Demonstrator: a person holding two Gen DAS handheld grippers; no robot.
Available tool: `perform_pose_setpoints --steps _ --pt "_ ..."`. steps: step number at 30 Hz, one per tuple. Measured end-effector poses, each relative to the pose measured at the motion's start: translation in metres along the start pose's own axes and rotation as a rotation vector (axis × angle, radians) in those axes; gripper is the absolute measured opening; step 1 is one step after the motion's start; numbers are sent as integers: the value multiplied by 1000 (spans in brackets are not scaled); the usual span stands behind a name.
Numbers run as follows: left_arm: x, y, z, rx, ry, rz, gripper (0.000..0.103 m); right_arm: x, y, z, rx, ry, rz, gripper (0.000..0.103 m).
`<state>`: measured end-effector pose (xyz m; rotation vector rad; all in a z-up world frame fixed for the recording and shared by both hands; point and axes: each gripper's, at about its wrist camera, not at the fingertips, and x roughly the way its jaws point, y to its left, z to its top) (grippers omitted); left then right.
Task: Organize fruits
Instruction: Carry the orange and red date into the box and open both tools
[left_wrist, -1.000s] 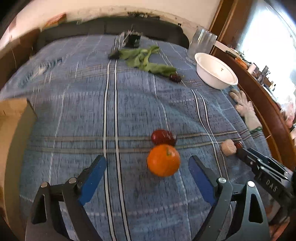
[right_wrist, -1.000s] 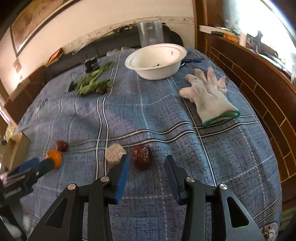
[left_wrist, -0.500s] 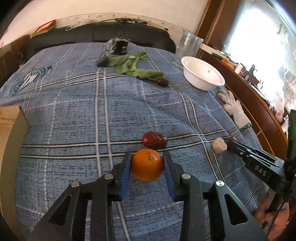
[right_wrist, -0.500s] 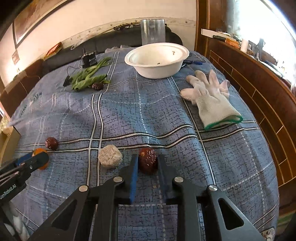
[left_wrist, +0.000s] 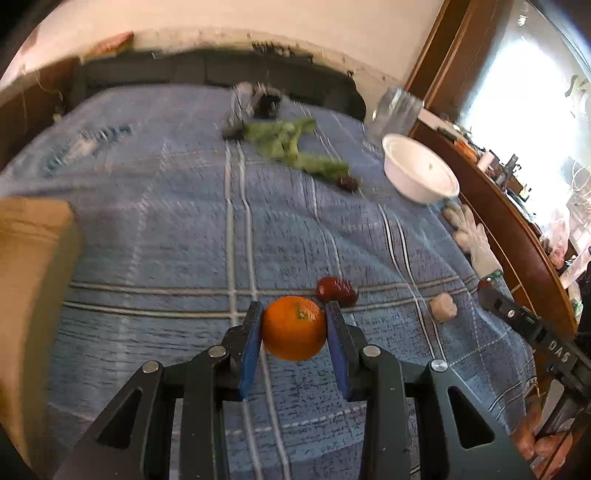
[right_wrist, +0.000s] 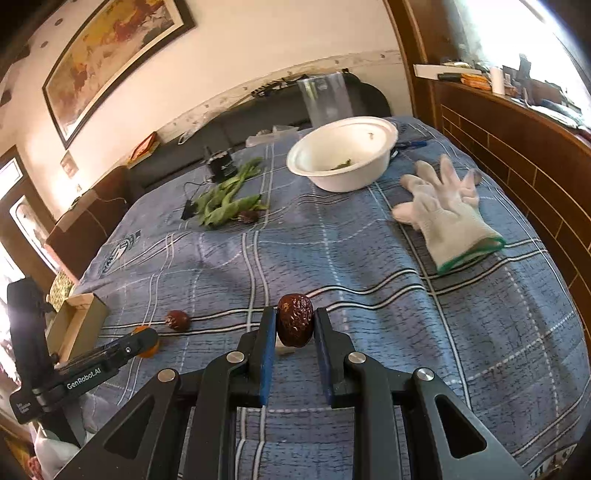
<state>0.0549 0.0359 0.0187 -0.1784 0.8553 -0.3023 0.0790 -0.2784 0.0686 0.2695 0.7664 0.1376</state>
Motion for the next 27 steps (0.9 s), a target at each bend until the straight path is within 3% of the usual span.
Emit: perform_pose_setpoints --steps 4,7,13,20,27 --pt "-54 11 1 7 -81 4 32 -3 18 -1 -57 -15 -13 22" --pt "-92 33 -2 20 -96 40 33 -11 40 -2 -84 -15 29 22" --pt "-135 116 -2 -46 -63 195 33 -21 112 -15 -185 21 123 22" --pt "-140 209 11 -216 19 289 33 -3 222 -36 -334 126 265 23" --pt "-113 249 19 -285 100 327 33 44 309 -59 -412 239 327 23"
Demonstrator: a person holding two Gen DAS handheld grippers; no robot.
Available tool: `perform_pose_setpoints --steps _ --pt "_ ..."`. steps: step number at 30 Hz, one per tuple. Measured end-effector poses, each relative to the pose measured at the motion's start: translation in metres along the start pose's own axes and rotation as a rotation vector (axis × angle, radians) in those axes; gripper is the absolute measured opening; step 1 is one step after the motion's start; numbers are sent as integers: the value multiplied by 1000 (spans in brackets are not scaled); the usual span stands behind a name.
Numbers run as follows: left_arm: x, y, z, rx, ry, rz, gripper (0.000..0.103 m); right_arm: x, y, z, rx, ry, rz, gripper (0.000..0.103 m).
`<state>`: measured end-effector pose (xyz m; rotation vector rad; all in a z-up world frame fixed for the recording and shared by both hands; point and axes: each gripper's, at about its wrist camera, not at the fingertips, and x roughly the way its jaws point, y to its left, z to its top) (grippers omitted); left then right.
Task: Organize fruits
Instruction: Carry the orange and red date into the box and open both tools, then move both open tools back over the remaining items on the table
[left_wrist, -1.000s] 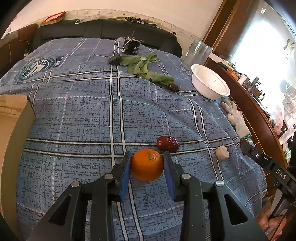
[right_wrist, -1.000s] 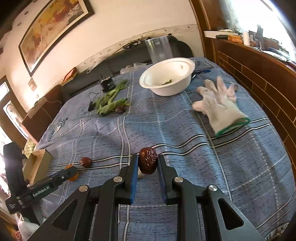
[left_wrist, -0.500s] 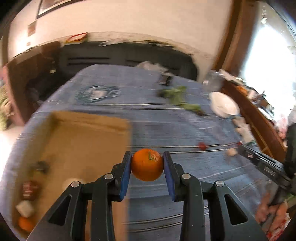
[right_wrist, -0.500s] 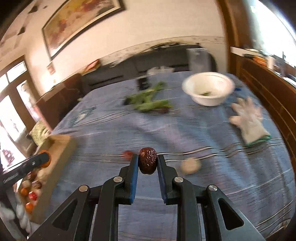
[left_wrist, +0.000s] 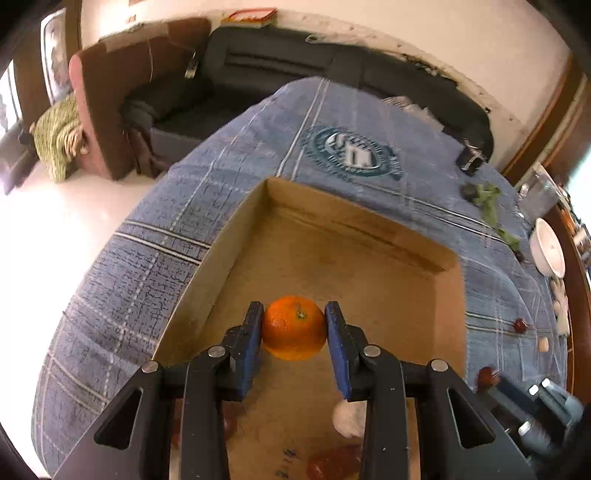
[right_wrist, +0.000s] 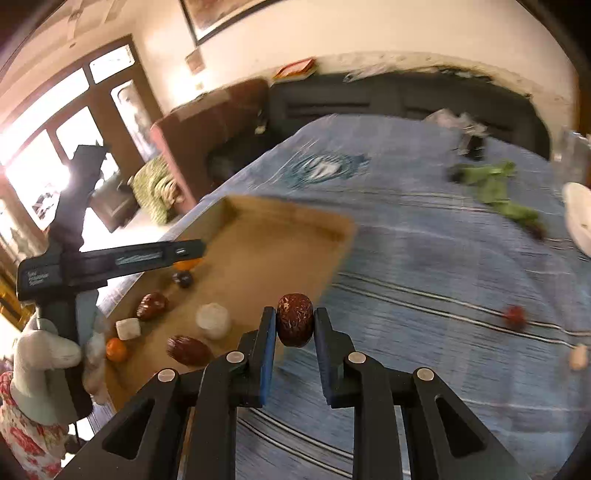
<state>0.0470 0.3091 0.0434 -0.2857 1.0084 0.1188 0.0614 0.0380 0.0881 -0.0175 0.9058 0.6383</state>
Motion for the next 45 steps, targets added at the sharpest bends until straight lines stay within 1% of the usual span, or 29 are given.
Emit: perform_pose_setpoints --steps 5,9,11,13,14,17,19,20,21,22,23,24,25,26,28,31,33,37,41,45 --pt "21 13 3 -39 51 -2 33 45 28 8 -49 74 -16 23" --pt "26 16 6 -46 56 -18 34 64 34 9 -76 101 -49 23" --pt "24 14 5 -35 48 -24 35 70 34 9 -78 104 -64 23" --pt "21 14 4 -33 36 -34 39 70 32 8 -73 104 -60 23" --pt "18 13 3 -34 29 -35 40 71 33 8 -70 107 -56 23" --pt "1 12 0 -30 -19 -29 42 70 35 8 -74 103 -54 24" --pt "-11 8 -2 -21 -53 -19 51 64 36 8 -80 86 -57 30" --pt "-19 4 -5 -15 -75 -14 52 61 36 7 -82 78 -59 32" --pt "-28 1 -7 -9 -96 -8 57 55 37 6 -82 69 -58 35" --pt "-36 -3 -10 -3 -114 10 67 51 36 5 -82 62 -56 37" --pt "-47 -9 -14 5 -141 45 72 44 35 4 -81 52 -56 38" --pt "-53 -12 -17 11 -160 67 81 39 34 2 -80 45 -58 40" --pt "-66 -18 -23 24 -196 99 85 32 33 -1 -76 36 -60 43" --pt "-78 -25 -30 38 -229 119 86 26 31 -3 -71 27 -61 44" --pt "-98 -34 -44 56 -278 117 87 10 25 -11 -58 7 -64 50" --pt "-124 -47 -70 62 -332 129 87 -14 14 -25 -23 -28 -78 55" --pt "-139 -54 -90 47 -362 127 87 -30 5 -35 12 -51 -87 57" --pt "-158 -63 -117 33 -403 123 87 -60 -14 -54 107 -110 -113 63" --pt "-168 -80 -130 86 -431 157 87 -83 -32 -74 211 -166 -120 66" --pt "-173 -92 -138 116 -444 158 87 -90 -40 -83 238 -169 -126 67"
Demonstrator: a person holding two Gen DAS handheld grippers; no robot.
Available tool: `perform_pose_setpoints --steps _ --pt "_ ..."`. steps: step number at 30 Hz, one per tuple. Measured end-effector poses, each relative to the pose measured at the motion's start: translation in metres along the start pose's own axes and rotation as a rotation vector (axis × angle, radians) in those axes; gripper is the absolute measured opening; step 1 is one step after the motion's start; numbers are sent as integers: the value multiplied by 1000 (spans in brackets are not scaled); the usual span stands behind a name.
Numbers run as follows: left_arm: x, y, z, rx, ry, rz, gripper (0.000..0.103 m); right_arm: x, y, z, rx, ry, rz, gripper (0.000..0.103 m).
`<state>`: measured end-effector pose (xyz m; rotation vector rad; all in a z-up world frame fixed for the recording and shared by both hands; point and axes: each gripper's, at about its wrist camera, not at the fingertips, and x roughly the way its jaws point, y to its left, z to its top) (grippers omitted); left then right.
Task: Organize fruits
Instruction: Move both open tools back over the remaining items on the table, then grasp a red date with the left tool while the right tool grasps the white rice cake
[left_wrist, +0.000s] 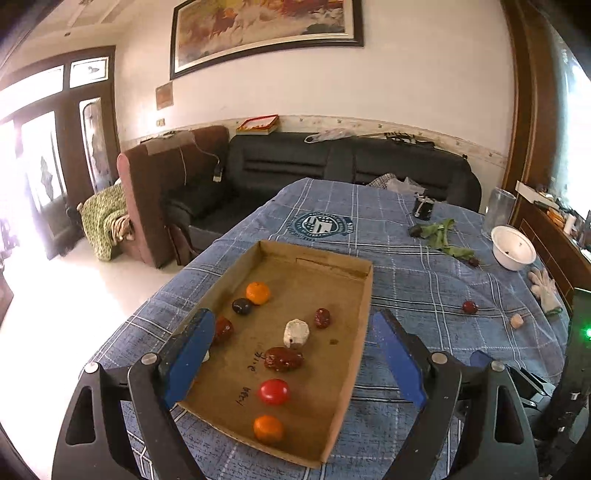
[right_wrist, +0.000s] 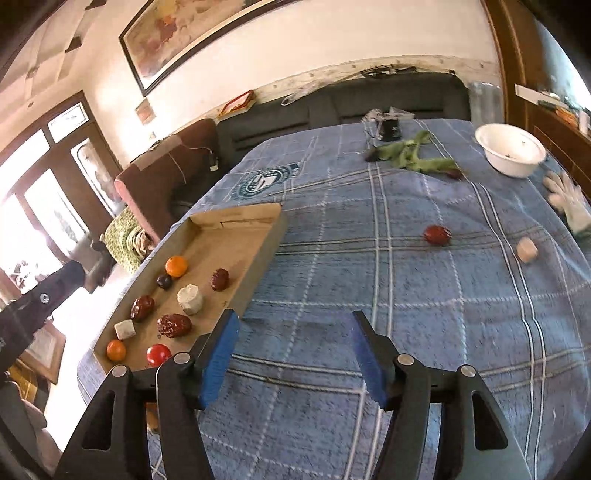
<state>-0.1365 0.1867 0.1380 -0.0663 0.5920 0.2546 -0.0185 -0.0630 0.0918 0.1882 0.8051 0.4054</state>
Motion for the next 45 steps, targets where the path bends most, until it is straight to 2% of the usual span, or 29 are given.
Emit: perform_pose_setpoints --steps 3,7,14,19,22,27,31,34,39,43,45 --pt "-3 -8 -3 20 3 -6 87 -5 -3 -3 1 -4 -12 67" --pt "-1 -18 -7 42 13 -10 87 -8 -8 -5 3 -10 -14 72" --pt "6 -28 -12 69 31 -26 87 -3 -21 -8 25 7 -22 73" --pt "15 -27 -15 58 65 -91 87 2 -43 -9 59 39 -25 73" --pt "22 -27 -17 52 82 -114 87 -6 -73 -6 81 40 -73 73" --pt "46 -43 -27 61 153 -181 87 -17 -139 6 95 66 -250 72" --pt "58 -61 -34 80 202 -245 87 -11 -170 29 94 60 -304 72" --pt "61 -71 -36 112 207 -245 87 4 -188 46 82 55 -380 72" --pt "75 -95 -29 147 239 -293 87 33 -207 61 95 80 -418 63" --pt "99 -135 -20 188 268 -377 87 44 -216 61 101 90 -412 62" --pt "115 -160 -16 217 272 -394 87 44 -215 60 89 77 -418 62"
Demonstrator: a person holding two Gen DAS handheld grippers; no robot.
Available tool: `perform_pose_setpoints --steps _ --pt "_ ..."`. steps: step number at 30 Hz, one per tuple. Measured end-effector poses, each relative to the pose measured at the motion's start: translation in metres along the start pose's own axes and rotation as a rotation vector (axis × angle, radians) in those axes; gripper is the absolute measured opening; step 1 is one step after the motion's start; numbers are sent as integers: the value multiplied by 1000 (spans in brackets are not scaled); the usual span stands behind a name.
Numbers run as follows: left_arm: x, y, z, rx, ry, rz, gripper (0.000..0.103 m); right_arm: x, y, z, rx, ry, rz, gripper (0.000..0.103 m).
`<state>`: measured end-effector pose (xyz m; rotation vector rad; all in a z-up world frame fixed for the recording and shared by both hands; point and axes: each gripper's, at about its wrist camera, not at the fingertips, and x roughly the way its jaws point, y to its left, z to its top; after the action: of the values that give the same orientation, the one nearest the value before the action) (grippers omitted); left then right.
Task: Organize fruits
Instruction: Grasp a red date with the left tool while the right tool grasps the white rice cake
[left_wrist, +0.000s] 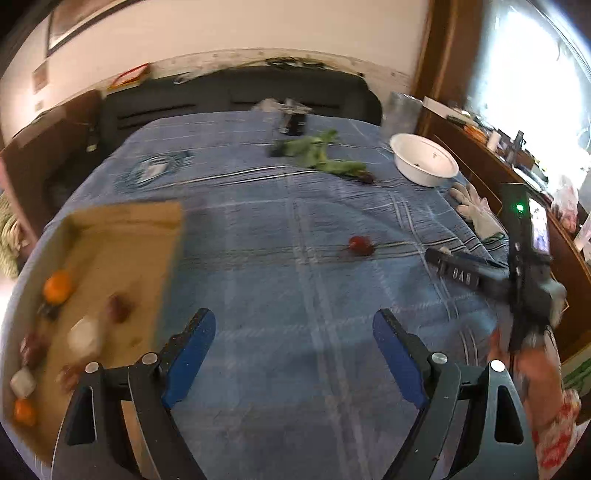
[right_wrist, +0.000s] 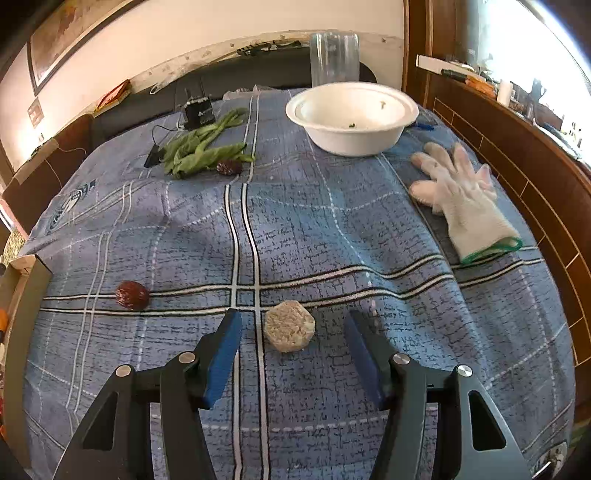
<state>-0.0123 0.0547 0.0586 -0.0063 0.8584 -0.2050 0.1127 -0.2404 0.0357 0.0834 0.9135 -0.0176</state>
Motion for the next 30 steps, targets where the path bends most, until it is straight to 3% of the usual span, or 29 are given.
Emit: perform_pose_setpoints --steps 2,6,7,10,14,16,22,30 --pt "24 -15 13 30 12 -14 85 0 1 0 -9 -6 7 62" --pt "76 -35 34 28 76 -35 71 -1 7 0 -44 -14 7 30" --pt "88 -38 38 14 93 -45 68 -1 7 -1 -46 -15 11 29" --pt "116 -40 45 -29 131 -74 61 -2 4 -2 -30 -15 29 29" --pt "121 -46 47 11 72 -106 59 -4 1 -3 -10 -14 51 29" --pt "120 -54 43 91 47 -67 32 -5 1 -3 -5 -13 60 29" --pt "112 -45 39 82 41 -135 31 -8 2 -5 6 -23 69 29" --pt "108 -21 45 -34 41 -193 31 -22 -6 -4 64 -58 191 29"
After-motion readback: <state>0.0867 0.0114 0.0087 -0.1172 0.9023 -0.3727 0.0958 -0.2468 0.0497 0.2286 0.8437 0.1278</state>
